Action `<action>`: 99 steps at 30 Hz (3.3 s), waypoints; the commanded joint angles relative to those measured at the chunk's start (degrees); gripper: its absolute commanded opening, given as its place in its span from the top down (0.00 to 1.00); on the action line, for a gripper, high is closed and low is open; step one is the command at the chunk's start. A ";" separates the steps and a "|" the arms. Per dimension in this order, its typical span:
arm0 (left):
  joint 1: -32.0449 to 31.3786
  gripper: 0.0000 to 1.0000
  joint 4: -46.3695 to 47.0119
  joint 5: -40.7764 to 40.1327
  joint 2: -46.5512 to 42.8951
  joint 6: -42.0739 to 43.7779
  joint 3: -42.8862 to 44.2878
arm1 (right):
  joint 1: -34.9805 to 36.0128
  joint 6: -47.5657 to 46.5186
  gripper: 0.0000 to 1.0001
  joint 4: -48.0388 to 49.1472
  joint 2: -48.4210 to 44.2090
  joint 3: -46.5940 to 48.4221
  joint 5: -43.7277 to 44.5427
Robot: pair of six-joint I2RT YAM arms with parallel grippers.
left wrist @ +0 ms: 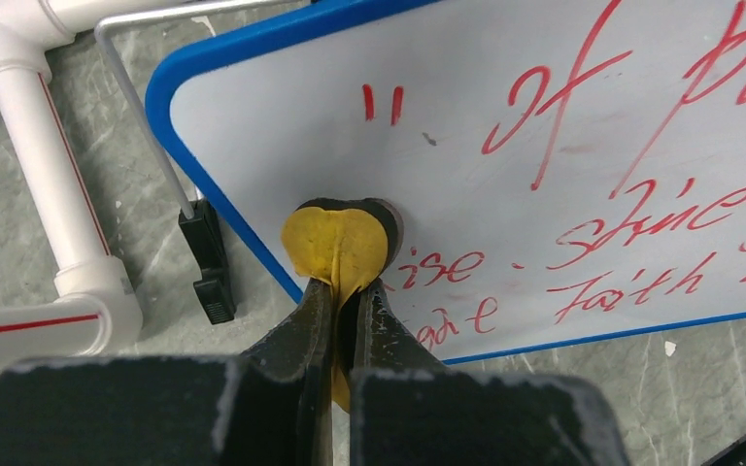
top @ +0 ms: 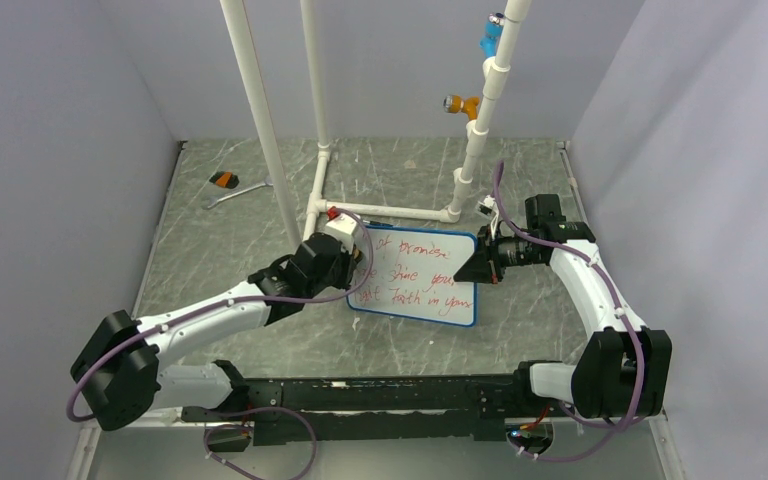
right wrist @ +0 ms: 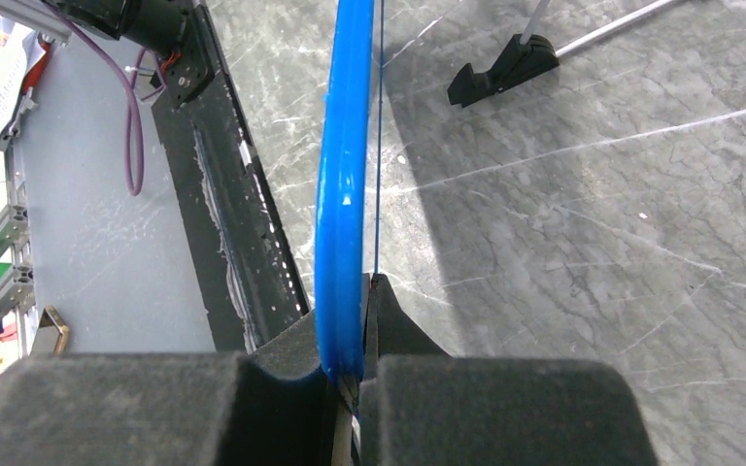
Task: Erase the whiteboard
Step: Erase the center of the board with the whiteboard.
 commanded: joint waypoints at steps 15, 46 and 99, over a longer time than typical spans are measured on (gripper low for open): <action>1.26 1.00 0.38 -2.62 3.30 2.39 8.71 | 1.18 -3.85 1.00 -3.13 0.11 1.36 -0.22; 4.21 1.00 -3.53 -3.36 1.90 0.57 9.59 | 1.21 -4.21 1.00 -3.37 -0.13 1.34 -0.14; -4.22 1.00 1.09 -2.71 2.84 -0.58 6.87 | 1.21 -4.43 1.00 -3.70 1.07 1.75 -0.28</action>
